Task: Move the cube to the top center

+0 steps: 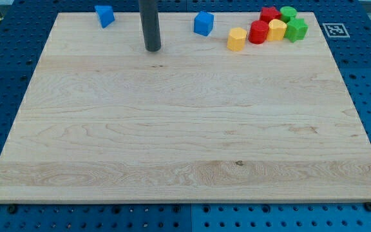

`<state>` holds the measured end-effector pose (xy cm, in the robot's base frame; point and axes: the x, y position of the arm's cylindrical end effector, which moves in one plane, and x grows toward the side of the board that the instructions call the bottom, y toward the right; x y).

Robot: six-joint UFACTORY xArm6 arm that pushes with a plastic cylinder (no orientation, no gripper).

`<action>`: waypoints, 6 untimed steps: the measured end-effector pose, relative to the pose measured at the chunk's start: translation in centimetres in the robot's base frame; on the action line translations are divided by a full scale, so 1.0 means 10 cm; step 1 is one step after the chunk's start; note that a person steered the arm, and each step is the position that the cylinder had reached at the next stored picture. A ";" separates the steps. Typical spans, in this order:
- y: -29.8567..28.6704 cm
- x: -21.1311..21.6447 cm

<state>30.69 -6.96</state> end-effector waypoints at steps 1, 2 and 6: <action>0.27 -0.02; 0.68 -0.10; 1.11 -0.54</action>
<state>25.28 4.19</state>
